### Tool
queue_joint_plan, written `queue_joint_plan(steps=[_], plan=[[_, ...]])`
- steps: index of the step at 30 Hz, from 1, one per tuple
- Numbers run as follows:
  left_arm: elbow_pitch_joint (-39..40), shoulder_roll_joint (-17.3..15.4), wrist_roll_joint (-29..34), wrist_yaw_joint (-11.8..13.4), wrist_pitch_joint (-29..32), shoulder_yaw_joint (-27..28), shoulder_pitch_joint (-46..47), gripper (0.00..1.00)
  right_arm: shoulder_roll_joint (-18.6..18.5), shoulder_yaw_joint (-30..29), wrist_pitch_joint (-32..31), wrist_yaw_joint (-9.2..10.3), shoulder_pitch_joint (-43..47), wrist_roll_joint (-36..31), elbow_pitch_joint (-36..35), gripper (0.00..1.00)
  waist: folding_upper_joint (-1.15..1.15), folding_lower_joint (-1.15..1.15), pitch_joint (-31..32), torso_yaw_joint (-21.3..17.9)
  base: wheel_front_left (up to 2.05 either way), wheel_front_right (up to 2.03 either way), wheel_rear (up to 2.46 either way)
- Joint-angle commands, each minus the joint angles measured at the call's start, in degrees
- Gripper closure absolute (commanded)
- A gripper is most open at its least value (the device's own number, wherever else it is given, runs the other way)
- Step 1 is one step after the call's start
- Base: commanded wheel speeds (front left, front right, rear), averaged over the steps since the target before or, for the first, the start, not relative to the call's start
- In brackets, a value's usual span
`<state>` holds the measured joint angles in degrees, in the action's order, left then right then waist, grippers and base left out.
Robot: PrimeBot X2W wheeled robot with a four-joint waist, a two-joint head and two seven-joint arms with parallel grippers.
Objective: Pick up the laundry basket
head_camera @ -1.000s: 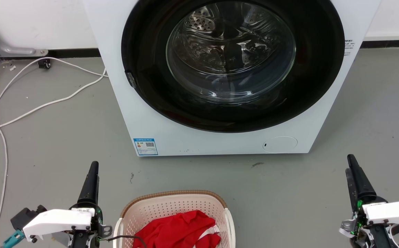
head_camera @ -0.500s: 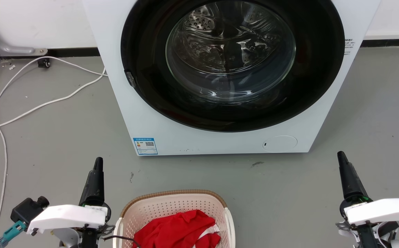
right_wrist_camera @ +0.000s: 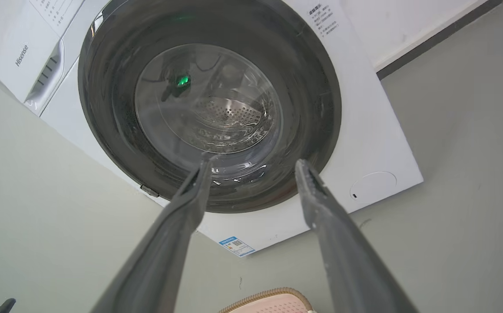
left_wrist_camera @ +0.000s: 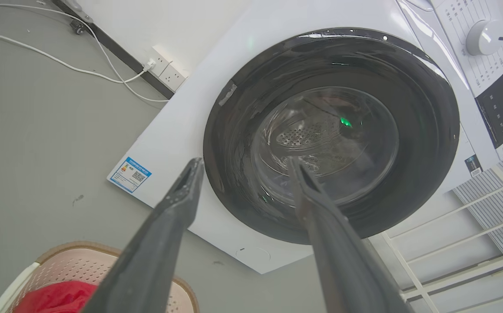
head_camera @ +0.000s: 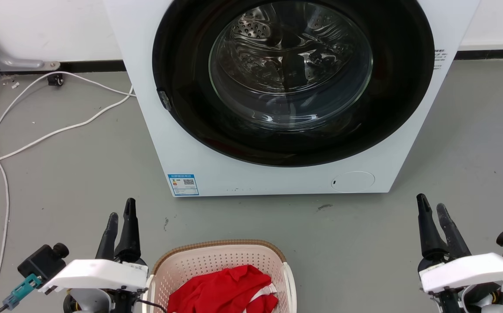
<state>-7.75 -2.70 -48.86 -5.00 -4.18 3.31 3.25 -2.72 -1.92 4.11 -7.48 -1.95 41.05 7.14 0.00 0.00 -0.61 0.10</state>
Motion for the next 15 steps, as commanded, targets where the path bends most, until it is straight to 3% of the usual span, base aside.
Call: queue_joint_plan(steps=[1, 15], plan=[[1.03, -0.2, 1.56, 0.2, -0.5, -0.18, 0.13, 0.0, -0.15, 0.2, 0.56, -0.02, 0.02, -1.92, -1.17, 0.0, 0.0, 0.0, 0.0, 0.0, 0.0, 0.0, 0.0], [1.96, -0.21, 11.62, 0.47, -2.94, -0.75, -0.67, 0.0, -0.18, 1.21, 3.02, -0.01, 1.07, -12.88, -2.28, 0.0, 0.0, 0.0, -0.02, 0.01, 0.0, 0.0, 0.0]])
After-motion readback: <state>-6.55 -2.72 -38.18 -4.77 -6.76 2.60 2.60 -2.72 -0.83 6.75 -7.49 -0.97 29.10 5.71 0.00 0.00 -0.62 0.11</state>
